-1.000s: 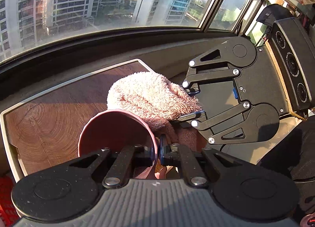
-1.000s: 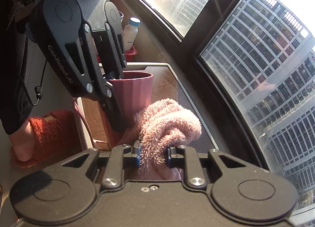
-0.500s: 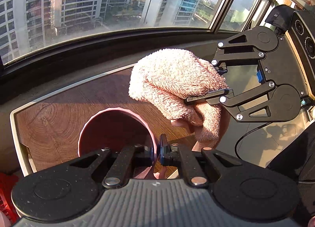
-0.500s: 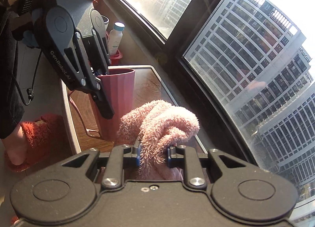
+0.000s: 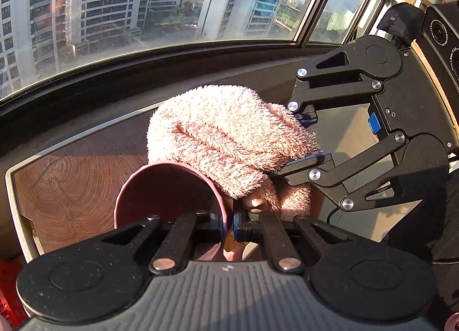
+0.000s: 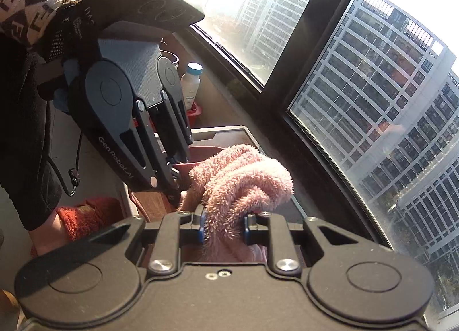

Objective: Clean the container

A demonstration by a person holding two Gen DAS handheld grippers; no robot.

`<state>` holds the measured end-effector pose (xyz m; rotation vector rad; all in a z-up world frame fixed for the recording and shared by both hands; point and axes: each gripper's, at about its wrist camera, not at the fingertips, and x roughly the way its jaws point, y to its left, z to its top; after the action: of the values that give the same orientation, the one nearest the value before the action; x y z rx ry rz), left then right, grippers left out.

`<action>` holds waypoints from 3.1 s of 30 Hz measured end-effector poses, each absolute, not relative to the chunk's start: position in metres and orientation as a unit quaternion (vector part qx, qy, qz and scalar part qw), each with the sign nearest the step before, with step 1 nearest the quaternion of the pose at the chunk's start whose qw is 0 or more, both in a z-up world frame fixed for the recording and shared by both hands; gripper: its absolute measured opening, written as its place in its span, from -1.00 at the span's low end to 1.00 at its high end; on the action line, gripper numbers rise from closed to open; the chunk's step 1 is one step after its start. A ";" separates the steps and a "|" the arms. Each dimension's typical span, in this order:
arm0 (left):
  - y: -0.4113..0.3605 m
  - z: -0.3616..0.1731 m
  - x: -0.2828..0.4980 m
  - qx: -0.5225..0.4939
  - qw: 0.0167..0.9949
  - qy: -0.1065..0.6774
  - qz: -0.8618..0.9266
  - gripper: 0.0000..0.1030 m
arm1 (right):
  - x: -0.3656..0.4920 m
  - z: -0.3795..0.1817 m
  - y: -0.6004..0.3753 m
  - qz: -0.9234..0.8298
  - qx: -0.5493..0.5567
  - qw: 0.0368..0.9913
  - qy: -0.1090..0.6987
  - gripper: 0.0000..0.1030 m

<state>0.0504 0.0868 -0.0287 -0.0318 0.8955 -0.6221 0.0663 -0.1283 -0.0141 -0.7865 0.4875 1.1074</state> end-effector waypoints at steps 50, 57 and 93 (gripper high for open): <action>0.081 -0.026 0.050 -0.008 0.857 0.421 -0.299 -0.89 | 0.066 -0.017 -0.125 0.497 -0.366 0.753 0.228 -0.58; 0.081 -0.020 0.046 0.008 0.860 0.413 -0.300 -0.89 | 0.075 -0.030 -0.128 0.475 -0.378 0.755 0.248 -0.58; 0.037 -0.046 0.137 0.291 0.751 0.516 -0.291 -0.88 | 0.150 -0.074 -0.142 0.305 -0.310 0.828 0.354 -0.42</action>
<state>0.1371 0.0372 -0.0456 0.6345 1.1275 -0.6349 0.1497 -0.1422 -0.0739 -0.6574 0.7505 0.6478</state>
